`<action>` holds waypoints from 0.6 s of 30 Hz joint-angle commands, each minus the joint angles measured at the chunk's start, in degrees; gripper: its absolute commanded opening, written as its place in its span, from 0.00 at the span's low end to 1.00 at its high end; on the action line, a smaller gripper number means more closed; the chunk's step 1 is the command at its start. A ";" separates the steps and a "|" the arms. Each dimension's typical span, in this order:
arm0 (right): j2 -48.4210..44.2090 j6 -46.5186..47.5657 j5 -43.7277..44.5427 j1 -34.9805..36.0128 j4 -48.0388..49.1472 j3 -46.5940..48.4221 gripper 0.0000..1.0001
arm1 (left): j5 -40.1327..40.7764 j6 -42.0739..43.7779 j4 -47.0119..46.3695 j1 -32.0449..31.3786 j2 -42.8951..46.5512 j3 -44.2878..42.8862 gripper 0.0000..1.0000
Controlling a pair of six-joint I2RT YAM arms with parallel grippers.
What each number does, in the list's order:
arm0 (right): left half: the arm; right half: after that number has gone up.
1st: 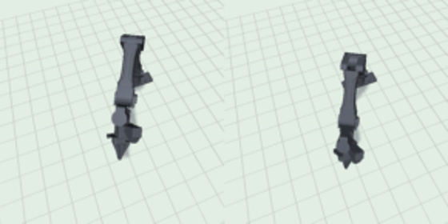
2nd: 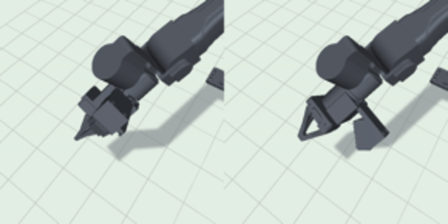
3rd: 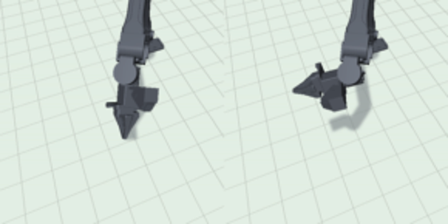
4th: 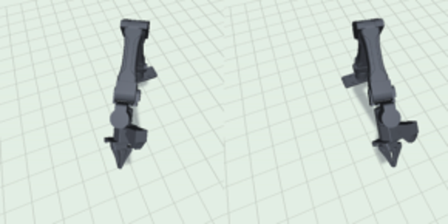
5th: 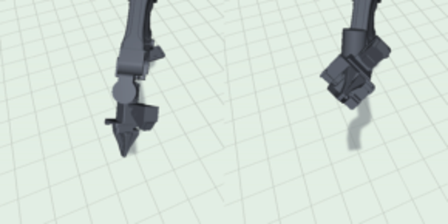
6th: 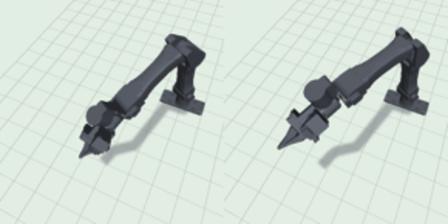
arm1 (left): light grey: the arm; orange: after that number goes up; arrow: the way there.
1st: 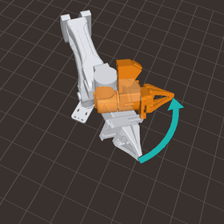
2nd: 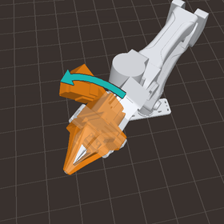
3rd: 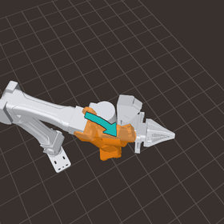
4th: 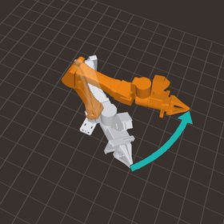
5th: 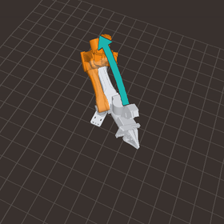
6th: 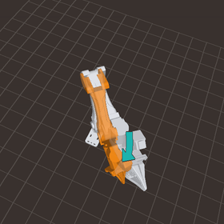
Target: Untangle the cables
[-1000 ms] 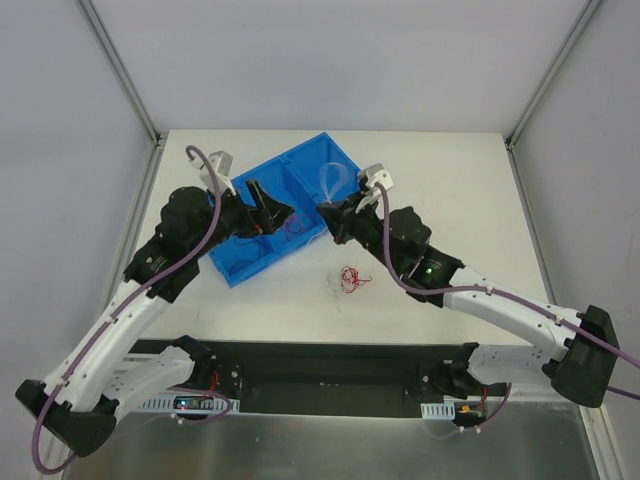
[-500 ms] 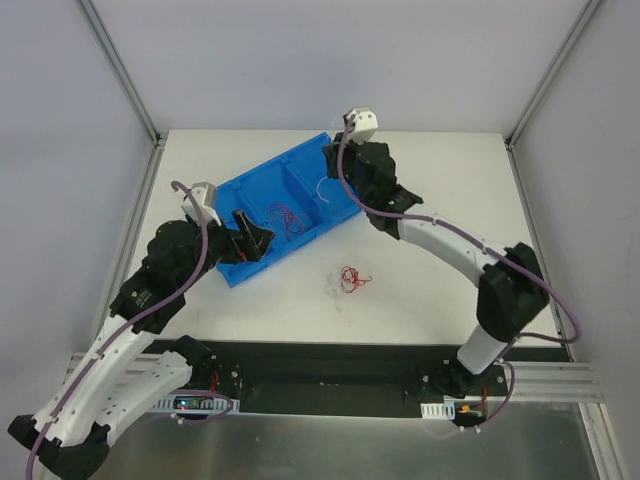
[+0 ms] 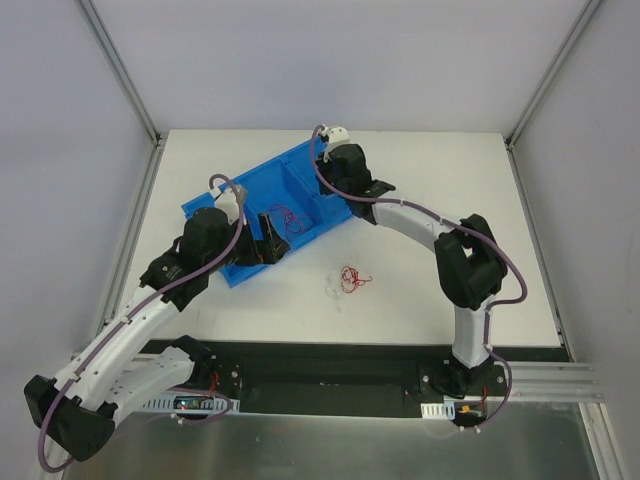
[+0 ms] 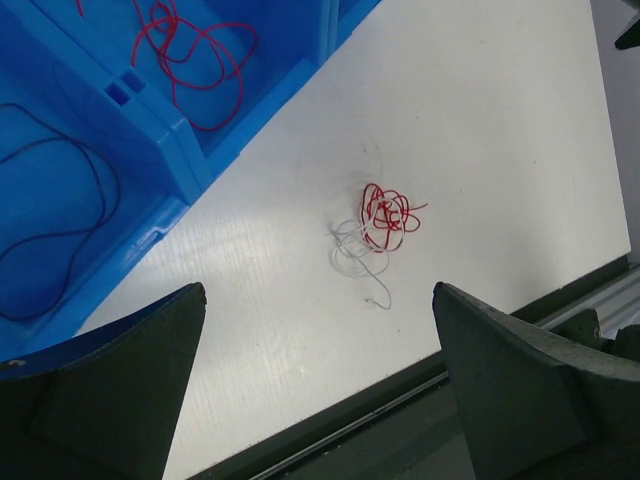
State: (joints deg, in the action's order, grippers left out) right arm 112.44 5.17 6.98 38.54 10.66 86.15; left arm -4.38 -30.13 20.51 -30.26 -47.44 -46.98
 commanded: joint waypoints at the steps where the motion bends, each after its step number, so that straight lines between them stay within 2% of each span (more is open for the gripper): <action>1: -1.00 -3.23 -2.42 0.13 -2.29 3.93 0.05 | -6.23 -2.21 -1.70 0.38 -3.26 -0.39 0.96; 3: -0.21 -3.41 0.04 0.13 -6.34 6.04 0.08 | -11.49 -1.25 -1.71 0.38 -5.98 -1.27 0.96; 6: -0.29 -3.15 1.10 0.21 -8.19 6.49 0.26 | -18.37 -0.37 -1.36 0.29 -9.41 -2.76 0.99; 9: 0.05 -2.97 0.49 0.13 -9.42 7.45 0.42 | -19.17 -1.15 -1.09 -0.24 -9.95 -3.12 0.99; 14: -1.34 -2.09 -0.39 0.21 -13.73 8.86 0.51 | -16.63 -2.48 -1.09 -2.60 -9.07 -2.68 0.97; 18: -9.94 -2.18 -1.62 0.04 -11.99 2.12 0.56 | -16.01 -2.65 -1.18 -6.02 -13.45 -2.59 0.92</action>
State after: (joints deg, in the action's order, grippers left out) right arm 112.12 2.59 6.50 38.54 -1.30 92.14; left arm -19.66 -32.05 20.03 -33.30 -58.02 -47.53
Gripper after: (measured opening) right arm 0.543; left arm 0.956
